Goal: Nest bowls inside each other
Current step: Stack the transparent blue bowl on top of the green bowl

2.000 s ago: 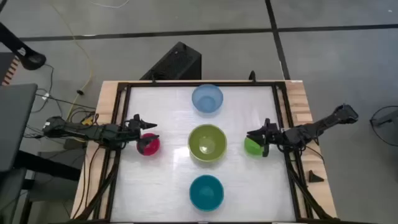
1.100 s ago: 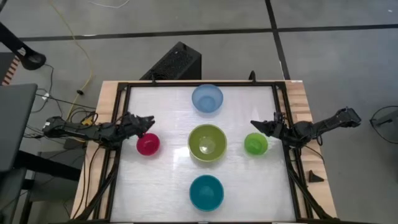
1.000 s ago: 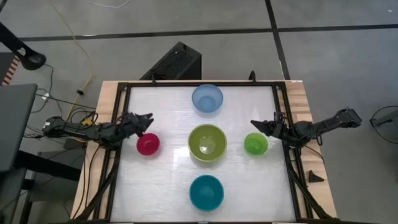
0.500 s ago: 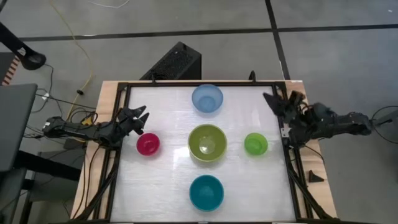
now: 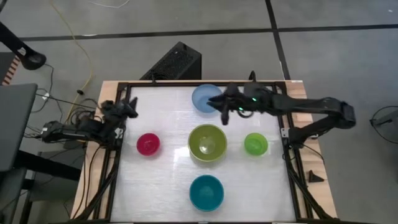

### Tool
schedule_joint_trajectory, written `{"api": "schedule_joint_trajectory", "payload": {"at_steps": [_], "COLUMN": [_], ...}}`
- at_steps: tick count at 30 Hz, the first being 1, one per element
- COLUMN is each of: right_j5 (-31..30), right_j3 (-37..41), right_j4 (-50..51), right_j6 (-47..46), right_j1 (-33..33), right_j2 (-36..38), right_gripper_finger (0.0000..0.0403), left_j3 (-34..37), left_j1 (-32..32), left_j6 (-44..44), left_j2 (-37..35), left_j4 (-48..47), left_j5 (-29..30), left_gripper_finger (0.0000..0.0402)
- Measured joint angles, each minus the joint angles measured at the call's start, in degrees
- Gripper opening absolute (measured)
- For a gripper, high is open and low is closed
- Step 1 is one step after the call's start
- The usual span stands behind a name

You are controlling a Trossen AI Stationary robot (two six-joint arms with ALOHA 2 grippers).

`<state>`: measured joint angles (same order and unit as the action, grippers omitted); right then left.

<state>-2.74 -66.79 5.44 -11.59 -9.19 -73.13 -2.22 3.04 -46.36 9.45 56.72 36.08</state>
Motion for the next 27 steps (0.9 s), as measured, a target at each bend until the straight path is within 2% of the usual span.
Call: {"api": "schedule_joint_trajectory", "payload": {"at_steps": [3, 7, 11, 14, 18, 21, 25, 27], "right_j5": [2.48, 2.99, 6.52, 7.12, 7.53, 8.73, 10.21, 12.87], "right_j3": [-5.73, -11.7, -16.27, -17.87, -18.48, -18.43, -18.42, -18.45], "right_j4": [5.33, 13.77, 21.29, 26.39, 27.79, 28.44, 28.02, 27.81], "right_j6": [3.54, 6.72, 6.88, 7.2, 8.98, 11.29, 12.98, 12.86], "right_j1": [-0.9, -2.34, -4.56, -6.11, -8.75, -10.96, -13.76, -14.81], "right_j2": [-6.52, -14.35, -20.12, -24.59, -28.47, -31.43, -34.75, -36.34], "right_gripper_finger": [0.0152, 0.0192, 0.0229, 0.024, 0.0241, 0.024, 0.024, 0.024], "left_j3": [-3.5, -11.69, -22.32, -29.38, -36.1, -39.6, -42.24, -42.49], "left_j1": [-0.32, -0.32, -0.32, -0.32, -0.33, -0.71, -1.44, -1.78], "left_j6": [7.57, 13.32, 17.84, 23.35, 29.69, 31.36, 32.04, 31.97], "left_j2": [0.03, 2.55, 9.41, 15.72, 22.7, 25.85, 27.53, 27.58], "left_j4": [-0.34, -13.99, -29.81, -37.45, -39.89, -39.84, -39.68, -39.63], "left_j5": [-5.84, -10.92, -11.35, -11.16, -11.23, -11.32, -12.48, -13.65], "left_gripper_finger": [0.027, 0.027, 0.027, 0.027, 0.027, 0.027, 0.027, 0.027]}}
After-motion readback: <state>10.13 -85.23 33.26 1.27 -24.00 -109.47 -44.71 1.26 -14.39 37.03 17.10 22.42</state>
